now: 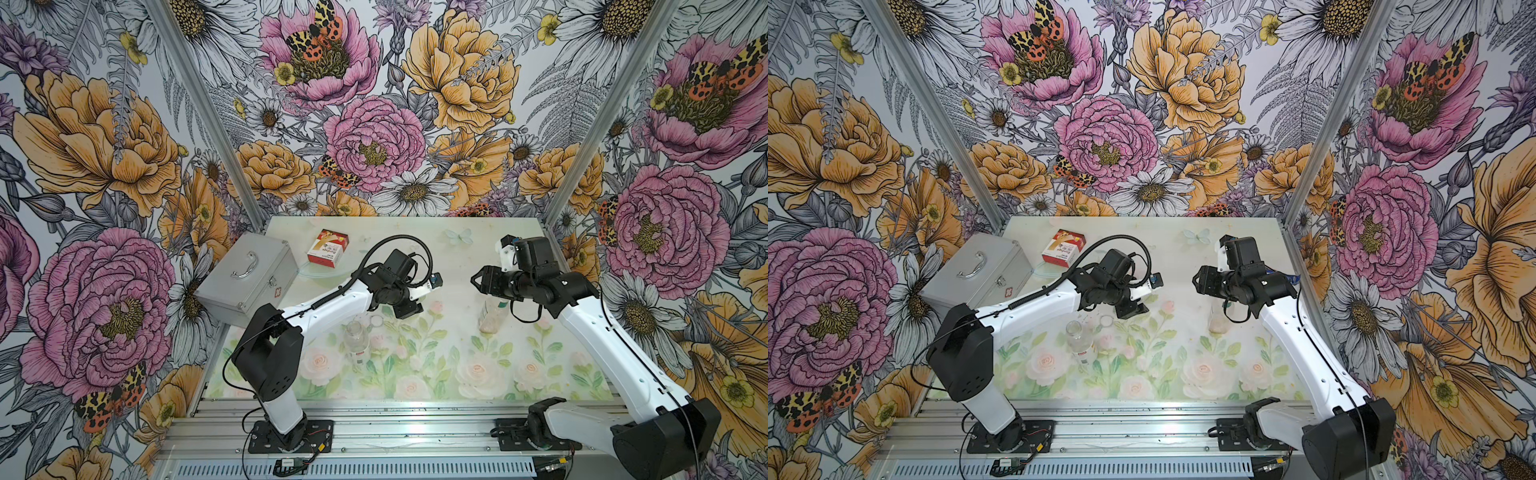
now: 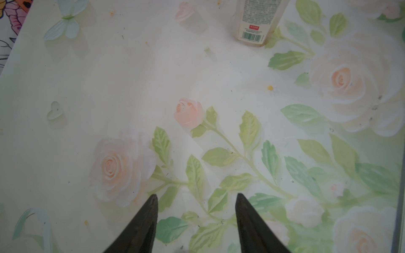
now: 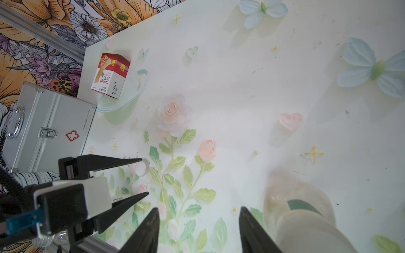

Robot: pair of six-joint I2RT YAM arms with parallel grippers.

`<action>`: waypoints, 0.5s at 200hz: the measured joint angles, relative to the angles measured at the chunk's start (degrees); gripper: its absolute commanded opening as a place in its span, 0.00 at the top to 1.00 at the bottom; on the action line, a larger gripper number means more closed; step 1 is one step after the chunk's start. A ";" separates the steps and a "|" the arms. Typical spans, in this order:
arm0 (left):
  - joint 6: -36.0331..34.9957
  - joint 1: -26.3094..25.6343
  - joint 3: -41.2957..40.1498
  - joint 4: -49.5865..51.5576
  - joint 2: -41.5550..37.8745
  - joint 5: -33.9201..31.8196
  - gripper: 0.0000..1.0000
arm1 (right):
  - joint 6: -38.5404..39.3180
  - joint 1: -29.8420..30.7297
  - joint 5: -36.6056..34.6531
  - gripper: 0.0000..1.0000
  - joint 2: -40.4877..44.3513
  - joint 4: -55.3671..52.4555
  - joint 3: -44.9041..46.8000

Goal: Screw on the bottle caps
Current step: Place the bottle cap at the center of the board.

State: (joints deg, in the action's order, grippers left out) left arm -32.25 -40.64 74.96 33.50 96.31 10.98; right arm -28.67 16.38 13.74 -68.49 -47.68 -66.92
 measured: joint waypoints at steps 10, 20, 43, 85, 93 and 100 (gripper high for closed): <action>2.58 1.31 0.50 0.00 -1.11 0.02 0.39 | 0.31 1.07 -0.09 0.44 -0.11 -0.17 0.00; 5.38 2.78 0.83 0.00 -2.71 0.00 0.38 | 0.57 2.29 -0.22 0.44 -0.31 -0.24 0.00; 13.31 6.62 1.33 0.13 -6.45 -0.50 0.37 | 0.98 6.84 -1.84 0.44 -2.25 -0.42 -0.26; 31.01 17.57 1.55 0.17 -9.81 -2.43 0.38 | 1.62 16.57 -6.56 0.44 -10.25 -0.85 -4.09; 34.40 19.69 1.46 0.20 -9.90 -2.71 0.37 | 1.81 18.25 -7.45 0.44 -11.72 -0.92 -5.18; 36.98 21.29 1.18 0.20 -10.05 -2.89 0.36 | 2.12 19.74 -8.20 0.44 -13.05 -0.94 -6.21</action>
State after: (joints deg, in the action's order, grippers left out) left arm 4.73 -19.35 76.14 33.69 86.26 8.10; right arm -26.55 36.12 5.54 -81.54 -48.62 -73.12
